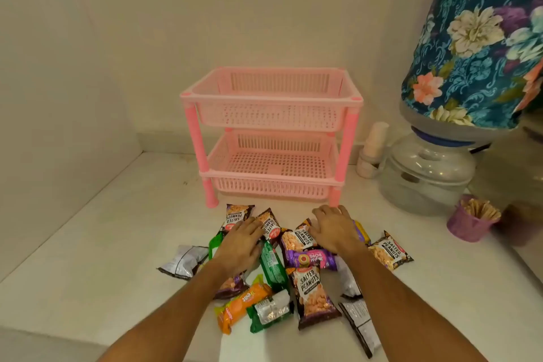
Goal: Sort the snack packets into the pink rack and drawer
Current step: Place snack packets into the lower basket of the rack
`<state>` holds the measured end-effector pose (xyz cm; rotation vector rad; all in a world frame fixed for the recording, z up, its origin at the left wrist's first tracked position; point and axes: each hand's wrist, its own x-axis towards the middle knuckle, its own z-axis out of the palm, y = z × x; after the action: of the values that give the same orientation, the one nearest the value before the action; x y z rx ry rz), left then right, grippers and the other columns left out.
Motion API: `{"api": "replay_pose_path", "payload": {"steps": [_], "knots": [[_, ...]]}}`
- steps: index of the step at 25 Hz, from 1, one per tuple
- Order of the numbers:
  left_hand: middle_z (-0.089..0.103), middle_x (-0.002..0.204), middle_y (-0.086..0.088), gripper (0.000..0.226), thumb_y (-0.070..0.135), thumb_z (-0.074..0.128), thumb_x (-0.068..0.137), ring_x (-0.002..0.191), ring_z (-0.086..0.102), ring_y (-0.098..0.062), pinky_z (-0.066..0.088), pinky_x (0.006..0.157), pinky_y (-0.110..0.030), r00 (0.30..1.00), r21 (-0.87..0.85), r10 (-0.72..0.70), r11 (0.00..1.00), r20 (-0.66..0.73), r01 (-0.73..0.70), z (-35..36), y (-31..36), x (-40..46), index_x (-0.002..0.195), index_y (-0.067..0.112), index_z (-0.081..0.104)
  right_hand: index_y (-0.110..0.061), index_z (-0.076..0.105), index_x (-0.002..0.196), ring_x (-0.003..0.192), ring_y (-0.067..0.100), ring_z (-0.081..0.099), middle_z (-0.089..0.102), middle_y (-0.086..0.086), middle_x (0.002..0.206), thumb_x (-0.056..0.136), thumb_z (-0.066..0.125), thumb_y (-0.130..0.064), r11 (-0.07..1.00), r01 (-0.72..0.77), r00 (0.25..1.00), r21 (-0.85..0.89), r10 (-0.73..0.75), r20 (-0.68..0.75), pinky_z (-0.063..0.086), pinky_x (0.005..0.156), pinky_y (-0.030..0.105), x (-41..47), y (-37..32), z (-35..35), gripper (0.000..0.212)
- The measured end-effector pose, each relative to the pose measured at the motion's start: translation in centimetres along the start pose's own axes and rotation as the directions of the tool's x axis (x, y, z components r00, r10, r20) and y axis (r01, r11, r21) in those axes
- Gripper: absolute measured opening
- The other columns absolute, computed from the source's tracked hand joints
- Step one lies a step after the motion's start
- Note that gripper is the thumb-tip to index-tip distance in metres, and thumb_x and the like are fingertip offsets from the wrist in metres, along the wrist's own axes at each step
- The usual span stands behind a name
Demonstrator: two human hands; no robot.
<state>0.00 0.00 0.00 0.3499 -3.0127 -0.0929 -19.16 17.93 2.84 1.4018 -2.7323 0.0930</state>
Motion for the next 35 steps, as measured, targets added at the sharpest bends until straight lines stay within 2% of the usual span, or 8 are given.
{"api": "replay_pose_path", "payload": {"steps": [3, 6, 9, 14, 21, 26, 30, 35], "knots": [[0.051, 0.14, -0.01, 0.047, 0.019, 0.047, 0.083, 0.135, 0.039, -0.031, 0.027, 0.112, -0.045, 0.998, -0.023, 0.056, 0.998, 0.033, -0.056, 1.7, 0.6, -1.0, 0.129, 0.013, 0.055, -0.013, 0.061, 0.103, 0.089, 0.028, 0.062, 0.067, 0.008, 0.098, 0.089, 0.039, -0.05, 0.992, 0.086, 0.996, -0.091, -0.086, 0.004, 0.044, 0.082, 0.038, -1.0, -0.5, 1.4, 0.045], [0.046, 0.145, -0.009, 0.05, 0.021, 0.05, 0.084, 0.137, 0.036, -0.03, 0.027, 0.112, -0.049, 0.994, 0.066, 0.084, 0.994, 0.07, -0.088, 2.8, 1.1, -1.7, 0.133, 0.018, 0.052, -0.016, 0.059, 0.082, 0.069, 0.023, 0.06, 0.06, 0.002, 0.071, 0.089, 0.033, -0.06, 0.993, 0.025, 0.996, -0.118, -0.015, 0.088, 0.041, 0.061, 0.031, -2.7, -2.3, 1.9, 0.052], [0.052, 0.141, -0.005, 0.057, 0.022, 0.061, 0.072, 0.132, 0.044, -0.031, 0.037, 0.105, -0.052, 0.982, 0.186, 0.16, 0.967, 0.096, -0.175, 2.7, 1.7, -1.3, 0.129, 0.023, 0.056, -0.016, 0.063, 0.089, 0.077, 0.023, 0.063, 0.065, 0.004, 0.081, 0.086, 0.033, -0.067, 0.997, 0.013, 0.997, -0.073, -0.007, 0.081, 0.039, 0.062, 0.029, -4.6, -3.7, 3.1, 0.059], [0.037, 0.151, 0.0, 0.061, 0.022, 0.056, 0.083, 0.144, 0.018, -0.029, 0.015, 0.115, -0.053, 0.95, 0.235, 0.218, 0.934, 0.224, -0.269, 3.1, 2.5, -0.5, 0.141, 0.027, 0.038, -0.014, 0.045, 0.129, 0.1, 0.028, 0.061, 0.064, 0.01, 0.113, 0.083, 0.038, -0.07, 0.999, -0.025, 0.991, -0.022, 0.028, 0.131, 0.047, 0.079, 0.036, -7.5, -4.6, 4.2, 0.073], [0.038, 0.151, 0.001, 0.061, 0.02, 0.056, 0.086, 0.144, 0.02, -0.027, 0.012, 0.116, -0.049, 0.927, 0.243, 0.263, 0.913, 0.266, -0.328, 3.0, 2.0, 0.8, 0.143, 0.025, 0.035, -0.018, 0.043, 0.125, 0.099, 0.027, 0.062, 0.065, 0.007, 0.108, 0.084, 0.044, -0.064, 0.991, -0.103, 0.979, 0.08, 0.087, 0.186, 0.048, 0.082, 0.036, -8.0, -4.5, 4.5, 0.062], [0.038, 0.151, 0.001, 0.054, 0.02, 0.048, 0.09, 0.143, 0.023, -0.025, 0.015, 0.117, -0.045, 0.925, 0.184, 0.309, 0.918, 0.22, -0.35, 2.7, 0.9, 1.0, 0.143, 0.022, 0.035, -0.02, 0.057, 0.106, 0.091, 0.023, 0.063, 0.066, 0.003, 0.099, 0.081, 0.057, -0.051, 0.97, -0.129, 0.975, 0.208, 0.086, 0.207, 0.049, 0.072, 0.031, -6.5, -4.1, 3.9, 0.04], [0.051, 0.14, -0.008, 0.051, 0.022, 0.054, 0.087, 0.133, 0.041, -0.026, 0.03, 0.112, -0.042, 0.949, 0.012, 0.315, 0.949, 0.012, -0.315, 1.3, -0.4, 1.9, 0.136, 0.012, 0.047, -0.018, 0.057, 0.092, 0.081, 0.019, 0.057, 0.06, 0.001, 0.087, 0.074, 0.057, -0.054, 0.951, -0.189, 0.965, 0.245, 0.134, 0.226, 0.048, 0.067, 0.03, -3.6, -2.9, 1.6, 0.04], [0.057, 0.132, -0.008, 0.054, 0.023, 0.065, 0.086, 0.118, 0.054, -0.027, 0.044, 0.097, -0.035, 0.981, -0.257, 0.088, 0.958, -0.17, -0.131, -0.7, -1.9, 3.4, 0.136, 0.012, 0.047, -0.019, 0.061, 0.09, 0.075, 0.021, 0.06, 0.064, 0.001, 0.078, 0.07, 0.058, -0.055, 0.904, -0.246, 0.964, 0.349, 0.191, 0.187, 0.046, 0.06, 0.029, 0.9, -1.8, -2.7, 0.041]]}}
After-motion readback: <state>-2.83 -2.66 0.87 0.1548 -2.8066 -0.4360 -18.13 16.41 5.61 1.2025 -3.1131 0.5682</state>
